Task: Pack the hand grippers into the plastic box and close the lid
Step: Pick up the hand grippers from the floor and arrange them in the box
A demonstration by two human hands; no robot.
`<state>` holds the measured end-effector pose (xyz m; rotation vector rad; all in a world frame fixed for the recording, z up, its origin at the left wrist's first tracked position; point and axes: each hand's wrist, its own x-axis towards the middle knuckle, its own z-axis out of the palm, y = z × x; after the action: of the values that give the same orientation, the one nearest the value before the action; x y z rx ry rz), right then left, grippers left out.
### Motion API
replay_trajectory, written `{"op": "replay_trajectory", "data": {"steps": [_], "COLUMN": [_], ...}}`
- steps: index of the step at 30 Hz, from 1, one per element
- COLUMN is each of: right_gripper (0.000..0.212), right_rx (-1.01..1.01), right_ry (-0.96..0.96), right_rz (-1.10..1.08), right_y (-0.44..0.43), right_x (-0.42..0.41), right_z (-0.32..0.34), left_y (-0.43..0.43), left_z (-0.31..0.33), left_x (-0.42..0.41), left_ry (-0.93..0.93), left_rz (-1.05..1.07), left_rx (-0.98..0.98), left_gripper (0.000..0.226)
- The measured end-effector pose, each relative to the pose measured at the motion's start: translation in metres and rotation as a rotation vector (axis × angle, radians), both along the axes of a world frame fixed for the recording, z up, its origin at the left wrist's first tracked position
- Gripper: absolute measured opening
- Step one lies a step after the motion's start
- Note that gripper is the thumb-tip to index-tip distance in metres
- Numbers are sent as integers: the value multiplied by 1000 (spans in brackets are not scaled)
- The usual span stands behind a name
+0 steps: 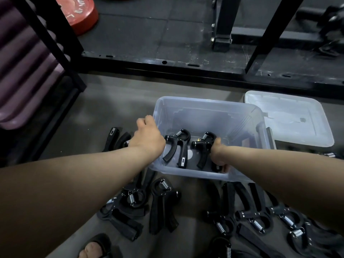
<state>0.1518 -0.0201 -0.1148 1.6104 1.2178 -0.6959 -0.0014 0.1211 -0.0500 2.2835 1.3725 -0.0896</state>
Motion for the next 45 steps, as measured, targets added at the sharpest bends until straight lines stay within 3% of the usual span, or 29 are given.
{"op": "replay_trajectory", "data": {"steps": [3, 4, 7, 11, 13, 18, 21, 24, 27, 29, 32, 35, 40, 45], "right_gripper": [52, 53, 40, 19, 22, 28, 15, 10, 39, 57, 80, 93, 69, 49], "right_rx": [304, 408, 545, 847, 992, 1322, 1492, 1297, 689, 510, 444, 422, 543, 621], "right_ry": [141, 175, 112, 218, 263, 302, 191, -6, -39, 50, 77, -41, -90, 25], "right_rz": [-542, -560, -238, -70, -55, -298, -691, -1031, -940, -894, -832, -523, -240, -317], "right_y": [3, 3, 6, 4, -7, -31, -43, -67, -95, -110, -120, -121, -123, -113], "right_x": [15, 20, 28, 38, 50, 90, 112, 123, 118, 110, 98, 87, 90, 73], "right_z": [6, 13, 24, 58, 75, 105, 92, 47, 15, 7, -2, -13, -25, -36], "left_y": [0, 1, 6, 21, 26, 37, 48, 58, 64, 66, 68, 63, 55, 57], "left_z": [0, 0, -1, -7, -8, 2, 2, 3, 1, -2, -4, -3, 4, 5], "left_x": [0, 1, -3, -12, -15, -18, -20, -20, -20, -20, -21, -19, -16, -20], "left_ry": [12, 15, 27, 34, 64, 93, 119, 127, 134, 111, 78, 84, 131, 23], "left_rz": [-10, -15, -13, -22, -27, 31, 58, 72, 90, 85, 74, 99, 94, 122], "left_rx": [9, 12, 10, 26, 48, 100, 148, 170, 184, 160, 127, 157, 191, 44], "left_gripper": [23, 25, 28, 33, 31, 31, 35, 37, 38, 40, 39, 31, 29, 29]}}
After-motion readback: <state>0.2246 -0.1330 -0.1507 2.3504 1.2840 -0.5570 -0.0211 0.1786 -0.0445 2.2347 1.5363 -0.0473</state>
